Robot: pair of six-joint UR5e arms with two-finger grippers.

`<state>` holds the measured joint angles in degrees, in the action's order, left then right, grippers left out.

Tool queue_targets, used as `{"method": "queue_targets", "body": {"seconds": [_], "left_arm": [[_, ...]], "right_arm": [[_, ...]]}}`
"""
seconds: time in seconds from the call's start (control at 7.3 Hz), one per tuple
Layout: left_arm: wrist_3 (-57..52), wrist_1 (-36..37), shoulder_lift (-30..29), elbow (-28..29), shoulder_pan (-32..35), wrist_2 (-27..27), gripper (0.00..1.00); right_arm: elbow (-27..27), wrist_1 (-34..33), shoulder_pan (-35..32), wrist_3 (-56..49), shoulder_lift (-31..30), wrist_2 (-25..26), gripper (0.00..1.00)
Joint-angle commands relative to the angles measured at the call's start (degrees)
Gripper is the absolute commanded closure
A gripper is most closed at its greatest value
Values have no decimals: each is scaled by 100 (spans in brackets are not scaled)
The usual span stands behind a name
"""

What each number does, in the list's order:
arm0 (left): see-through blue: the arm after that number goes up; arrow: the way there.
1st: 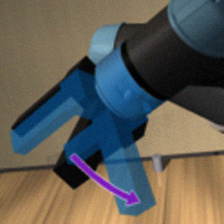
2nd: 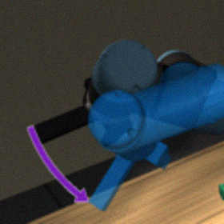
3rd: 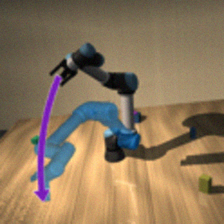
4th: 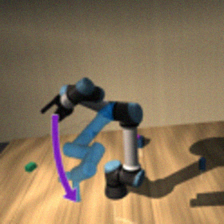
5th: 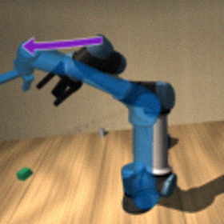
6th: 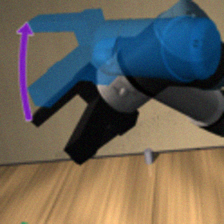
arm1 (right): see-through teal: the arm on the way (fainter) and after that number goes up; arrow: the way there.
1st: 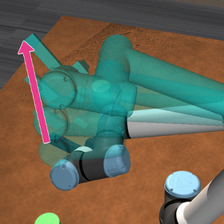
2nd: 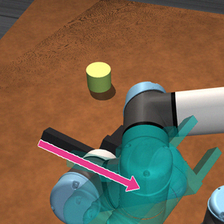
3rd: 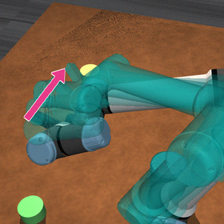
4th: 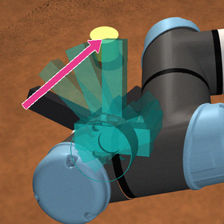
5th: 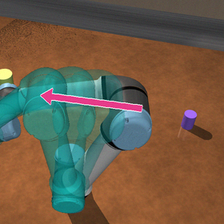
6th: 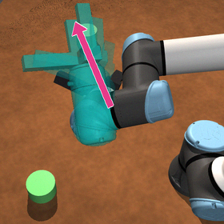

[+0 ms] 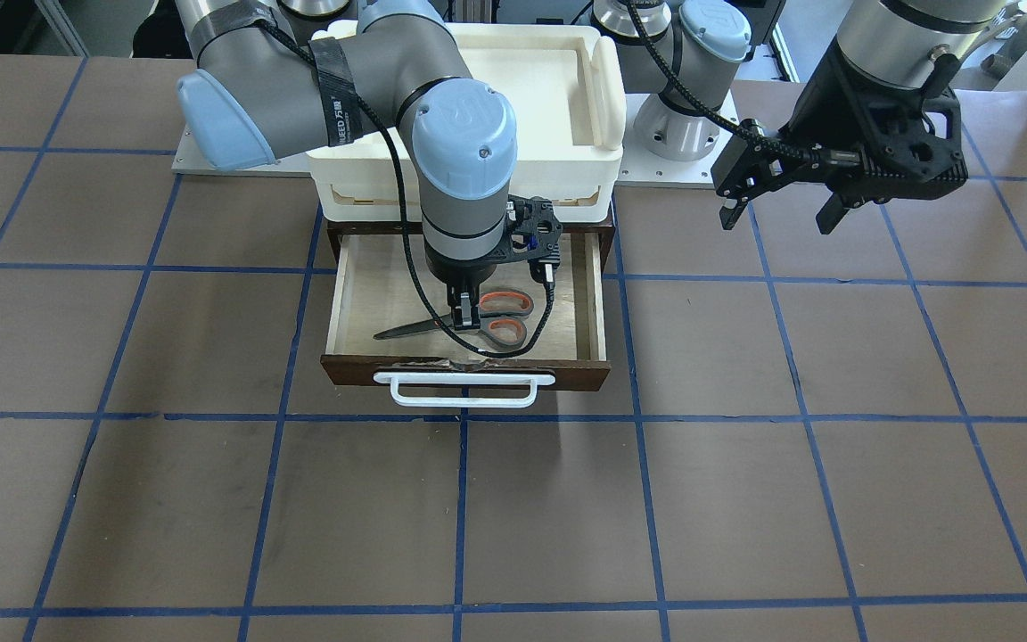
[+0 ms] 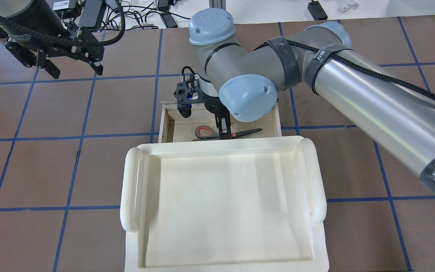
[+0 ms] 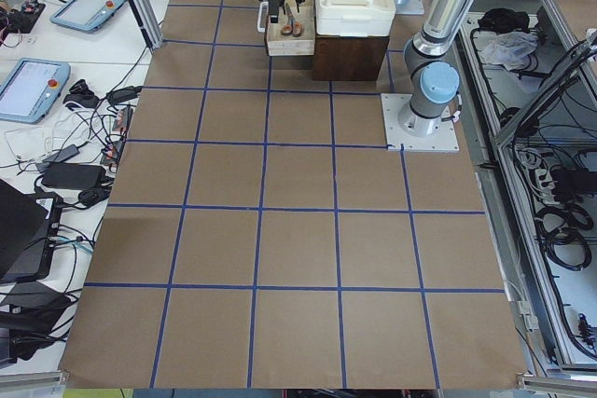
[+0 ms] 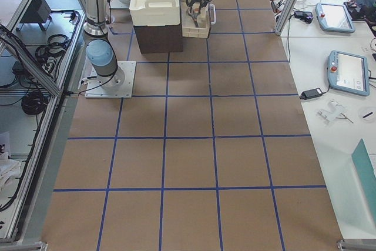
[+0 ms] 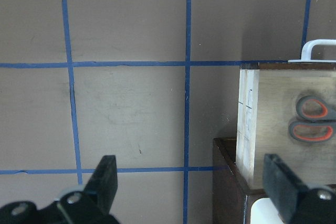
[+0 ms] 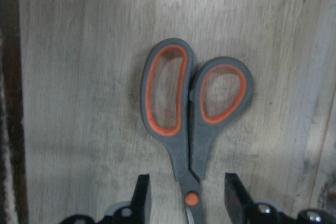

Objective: Put scissors in drawer and close it
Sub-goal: 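Raise the right gripper out of the drawer and withdraw it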

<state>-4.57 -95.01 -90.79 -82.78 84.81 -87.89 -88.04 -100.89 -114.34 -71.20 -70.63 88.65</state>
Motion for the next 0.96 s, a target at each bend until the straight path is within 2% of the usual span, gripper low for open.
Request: {"method": "queue_targets", "body": {"seconds": [0.0, 0.27, 0.41, 0.68, 0.82], "left_arm": [[0, 0, 0, -1, 0, 0, 0], [0, 0, -26, 8, 0, -9, 0], [0, 52, -148, 51, 18, 0, 0], [595, 516, -376, 96, 410, -52, 0], [606, 832, -569, 104, 657, -53, 0]], "right_arm": [[137, -124, 95, 723, -186, 30, 1], [260, -290, 454, 2637, -459, 30, 0], [261, -282, 891, 3516, -582, 21, 0], [261, -299, 1413, 6106, -794, 38, 0], [261, -317, 1545, 6344, -803, 117, 0]]}}
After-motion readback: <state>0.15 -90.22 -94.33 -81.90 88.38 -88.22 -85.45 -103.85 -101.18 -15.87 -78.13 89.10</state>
